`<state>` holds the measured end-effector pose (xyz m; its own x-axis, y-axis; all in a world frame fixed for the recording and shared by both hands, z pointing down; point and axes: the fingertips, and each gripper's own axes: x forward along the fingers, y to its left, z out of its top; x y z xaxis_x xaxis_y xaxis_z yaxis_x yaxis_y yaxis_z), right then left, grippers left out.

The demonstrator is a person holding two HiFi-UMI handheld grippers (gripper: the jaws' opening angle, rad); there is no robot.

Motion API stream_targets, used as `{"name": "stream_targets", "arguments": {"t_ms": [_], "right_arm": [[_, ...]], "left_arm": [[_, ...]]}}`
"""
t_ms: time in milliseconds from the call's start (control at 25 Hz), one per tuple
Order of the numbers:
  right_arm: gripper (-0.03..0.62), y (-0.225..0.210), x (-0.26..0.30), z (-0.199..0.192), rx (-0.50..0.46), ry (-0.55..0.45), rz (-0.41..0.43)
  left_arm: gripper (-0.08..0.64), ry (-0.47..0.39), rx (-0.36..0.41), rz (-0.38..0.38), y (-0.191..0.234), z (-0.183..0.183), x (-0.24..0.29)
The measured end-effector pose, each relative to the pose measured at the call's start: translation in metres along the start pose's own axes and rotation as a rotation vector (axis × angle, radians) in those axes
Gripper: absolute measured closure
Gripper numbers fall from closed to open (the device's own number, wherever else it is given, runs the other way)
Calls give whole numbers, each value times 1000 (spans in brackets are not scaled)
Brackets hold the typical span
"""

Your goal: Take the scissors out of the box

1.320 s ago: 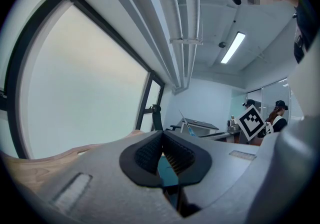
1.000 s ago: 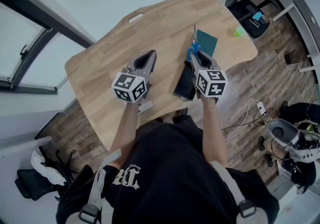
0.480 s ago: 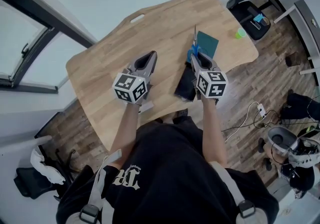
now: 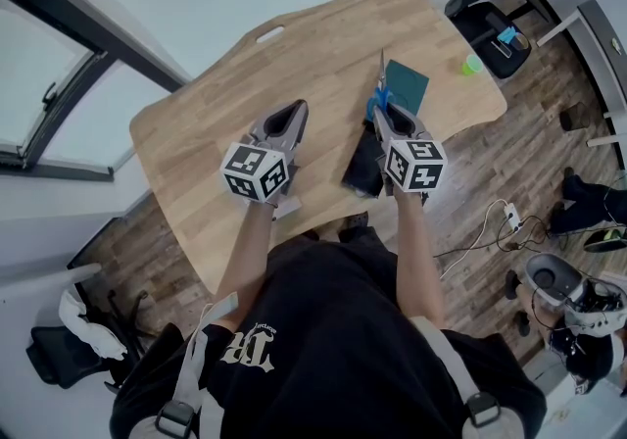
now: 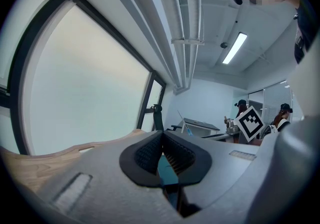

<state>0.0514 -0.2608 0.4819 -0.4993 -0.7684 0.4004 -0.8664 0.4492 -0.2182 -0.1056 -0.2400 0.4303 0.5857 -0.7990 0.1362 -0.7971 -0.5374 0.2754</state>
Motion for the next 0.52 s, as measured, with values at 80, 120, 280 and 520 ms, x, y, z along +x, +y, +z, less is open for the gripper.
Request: {"name": "stream_targets", "arguments": {"t_ms": [80,120,280,520], "right_arm": [[508,2,0,-1,0,1,3],[508,2,-1,-1,1,1,4],[508,4,-2,-2,2,3,9],[508,1,-3,-5,12,6,10]], "left_arm": [[558,-3,1,2,0,1,-2],[558,-3,1,3,0,0,-3],[558,-1,-2,9,0,-1,-6],[558,-3,-1,10,0,-2,-5]]}}
